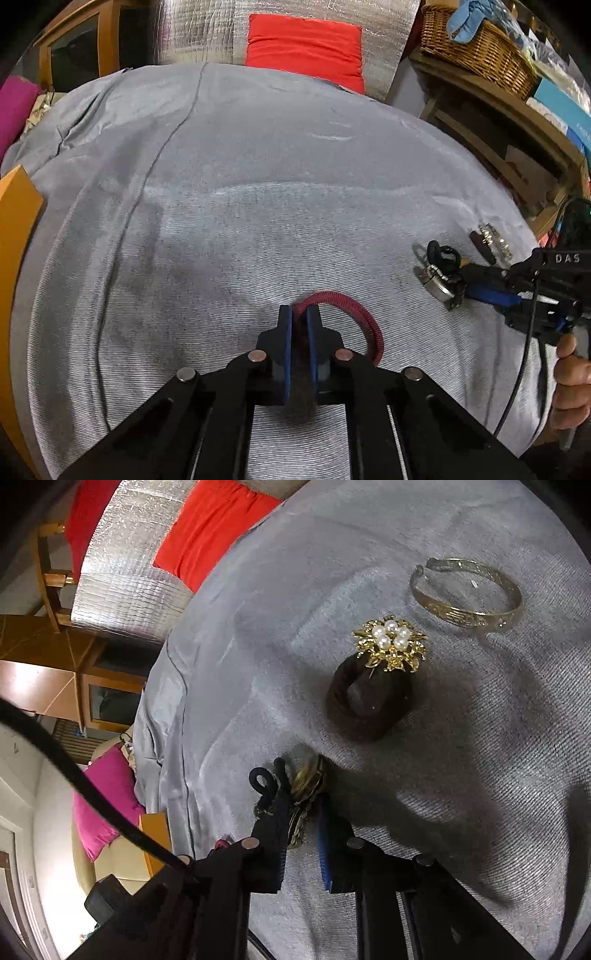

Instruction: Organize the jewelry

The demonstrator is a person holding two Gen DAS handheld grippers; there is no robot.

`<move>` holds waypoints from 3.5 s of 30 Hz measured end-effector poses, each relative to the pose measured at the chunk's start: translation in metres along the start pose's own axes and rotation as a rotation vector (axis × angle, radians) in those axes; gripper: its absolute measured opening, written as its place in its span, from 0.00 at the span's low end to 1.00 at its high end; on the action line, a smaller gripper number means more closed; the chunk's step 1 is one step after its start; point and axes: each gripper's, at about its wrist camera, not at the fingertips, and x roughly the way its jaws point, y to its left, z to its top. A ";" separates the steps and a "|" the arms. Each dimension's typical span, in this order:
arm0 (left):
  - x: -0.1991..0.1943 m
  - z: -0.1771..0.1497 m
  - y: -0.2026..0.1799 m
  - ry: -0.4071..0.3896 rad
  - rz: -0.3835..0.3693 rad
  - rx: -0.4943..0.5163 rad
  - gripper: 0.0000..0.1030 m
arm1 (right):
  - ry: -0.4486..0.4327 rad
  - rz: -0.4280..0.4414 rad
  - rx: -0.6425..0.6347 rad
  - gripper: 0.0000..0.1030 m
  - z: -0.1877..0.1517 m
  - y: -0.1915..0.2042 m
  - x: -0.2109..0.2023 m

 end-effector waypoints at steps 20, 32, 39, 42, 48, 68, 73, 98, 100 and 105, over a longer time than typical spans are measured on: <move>0.002 0.004 -0.001 0.005 -0.008 -0.028 0.06 | 0.047 0.041 -0.001 0.12 0.004 -0.018 -0.023; 0.005 0.002 -0.001 0.015 -0.019 -0.033 0.06 | 0.031 -0.029 -0.061 0.38 -0.005 0.009 -0.004; 0.003 -0.002 0.000 0.016 -0.043 -0.039 0.10 | -0.036 -0.197 -0.222 0.30 -0.016 0.034 0.004; 0.002 -0.003 -0.001 0.013 -0.044 -0.040 0.10 | -0.074 -0.282 -0.309 0.17 -0.022 0.044 0.007; -0.004 -0.004 0.000 -0.004 -0.044 -0.058 0.10 | -0.096 -0.277 -0.358 0.08 -0.027 0.045 -0.006; -0.009 -0.001 0.011 0.029 -0.103 -0.091 0.09 | -0.071 -0.171 -0.263 0.06 -0.018 0.015 -0.048; -0.007 -0.002 0.006 0.035 -0.117 -0.089 0.44 | -0.030 -0.179 -0.257 0.05 -0.019 0.012 -0.041; -0.003 -0.010 -0.033 0.005 -0.039 0.135 0.21 | 0.067 -0.185 -0.237 0.10 -0.024 0.012 -0.019; -0.004 -0.011 -0.034 0.003 -0.041 0.146 0.16 | 0.066 -0.191 -0.235 0.10 -0.025 0.012 -0.017; -0.007 -0.010 -0.035 -0.002 -0.048 0.154 0.09 | 0.051 -0.206 -0.287 0.10 -0.028 0.018 -0.015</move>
